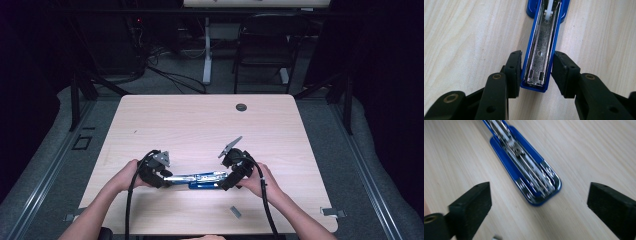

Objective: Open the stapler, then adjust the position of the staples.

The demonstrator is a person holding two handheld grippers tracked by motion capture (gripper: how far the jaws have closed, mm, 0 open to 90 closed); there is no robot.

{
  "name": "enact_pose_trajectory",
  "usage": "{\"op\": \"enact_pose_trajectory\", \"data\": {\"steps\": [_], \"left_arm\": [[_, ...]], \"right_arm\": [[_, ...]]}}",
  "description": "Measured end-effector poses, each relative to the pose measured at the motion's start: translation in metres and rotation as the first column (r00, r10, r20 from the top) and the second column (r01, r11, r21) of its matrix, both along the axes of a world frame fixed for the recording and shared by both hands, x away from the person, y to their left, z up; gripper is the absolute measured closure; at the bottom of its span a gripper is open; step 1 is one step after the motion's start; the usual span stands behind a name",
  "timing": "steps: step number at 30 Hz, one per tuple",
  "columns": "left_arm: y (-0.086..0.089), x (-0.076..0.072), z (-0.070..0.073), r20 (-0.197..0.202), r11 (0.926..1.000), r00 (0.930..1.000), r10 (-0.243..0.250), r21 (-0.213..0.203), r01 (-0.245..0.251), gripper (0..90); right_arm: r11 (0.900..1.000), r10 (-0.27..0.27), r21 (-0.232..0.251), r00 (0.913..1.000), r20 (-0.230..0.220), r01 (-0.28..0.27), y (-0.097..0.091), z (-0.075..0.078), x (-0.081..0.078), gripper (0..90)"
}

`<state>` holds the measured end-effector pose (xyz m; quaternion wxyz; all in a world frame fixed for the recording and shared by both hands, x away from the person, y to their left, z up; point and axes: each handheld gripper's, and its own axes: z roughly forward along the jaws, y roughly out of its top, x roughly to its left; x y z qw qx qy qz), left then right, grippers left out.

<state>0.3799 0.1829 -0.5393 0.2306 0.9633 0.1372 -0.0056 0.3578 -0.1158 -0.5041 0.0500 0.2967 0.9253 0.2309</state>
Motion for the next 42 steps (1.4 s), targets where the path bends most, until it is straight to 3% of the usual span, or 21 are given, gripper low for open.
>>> {"op": "enact_pose_trajectory", "data": {"steps": [6,11,12,42], "left_arm": [[0.0,0.001,-0.001,-0.005,1.0,1.0,0.001,0.004,-0.001,59.4],[0.0,0.001,-0.001,-0.006,1.0,1.0,0.001,0.005,-0.001,59.3],[0.0,0.0,-0.001,-0.004,1.0,1.0,0.001,0.005,-0.001,59.3],[-0.001,0.0,-0.002,-0.001,0.9999,1.0,0.007,0.011,-0.007,59.2]], "right_arm": [[0.9996,-0.021,-0.02,0.9997,-0.015,0.021,-0.016,-0.002,-0.006,0.0],[0.9989,-0.047,-0.007,0.9988,-0.011,0.047,-0.025,-0.002,-0.009,0.0],[0.9988,-0.043,-0.025,0.999,-0.013,0.043,-0.026,-0.002,-0.009,0.0],[0.9967,-0.065,-0.053,0.9961,-0.059,0.062,-0.045,-0.01,-0.031,0.0]]}}
